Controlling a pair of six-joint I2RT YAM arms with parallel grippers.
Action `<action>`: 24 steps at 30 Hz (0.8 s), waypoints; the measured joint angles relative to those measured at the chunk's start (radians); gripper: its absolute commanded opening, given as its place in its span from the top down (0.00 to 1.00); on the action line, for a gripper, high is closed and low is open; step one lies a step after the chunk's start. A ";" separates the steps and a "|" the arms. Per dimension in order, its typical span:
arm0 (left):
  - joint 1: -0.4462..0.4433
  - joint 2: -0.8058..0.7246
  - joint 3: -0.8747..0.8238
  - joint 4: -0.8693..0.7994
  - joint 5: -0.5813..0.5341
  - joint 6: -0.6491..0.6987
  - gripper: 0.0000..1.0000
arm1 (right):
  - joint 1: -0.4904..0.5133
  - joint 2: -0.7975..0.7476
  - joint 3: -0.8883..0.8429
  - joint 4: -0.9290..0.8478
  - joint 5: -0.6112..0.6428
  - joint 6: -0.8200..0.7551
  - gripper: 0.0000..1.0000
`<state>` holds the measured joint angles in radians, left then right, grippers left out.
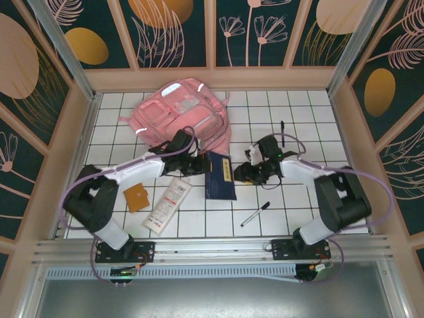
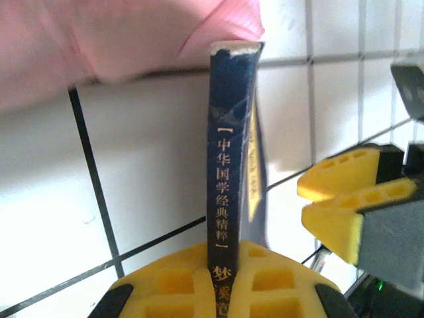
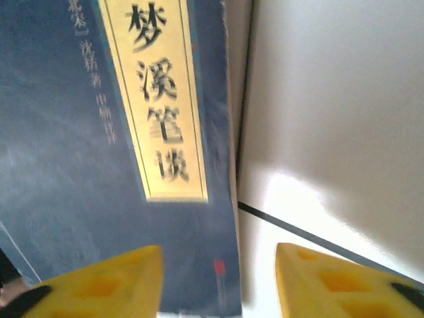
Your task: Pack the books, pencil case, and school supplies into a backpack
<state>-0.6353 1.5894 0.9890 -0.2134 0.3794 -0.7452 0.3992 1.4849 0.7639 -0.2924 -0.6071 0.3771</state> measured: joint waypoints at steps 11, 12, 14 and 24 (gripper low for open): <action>0.002 -0.216 0.090 0.140 -0.180 -0.275 1.00 | -0.015 -0.384 -0.037 0.172 -0.024 0.589 0.01; 0.002 -0.216 0.092 0.162 -0.183 -0.303 1.00 | 0.001 -0.404 -0.055 0.201 -0.018 0.664 0.01; 0.002 -0.216 0.093 0.195 -0.191 -0.348 1.00 | 0.028 -0.431 -0.089 0.269 -0.007 0.813 0.01; 0.002 -0.195 0.017 0.419 -0.148 -0.629 1.00 | 0.108 -0.309 -0.084 0.620 0.103 1.251 0.10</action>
<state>-0.6334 1.3945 1.0061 0.2058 0.2314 -1.3743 0.5072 1.1763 0.6796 0.3271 -0.5037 1.6279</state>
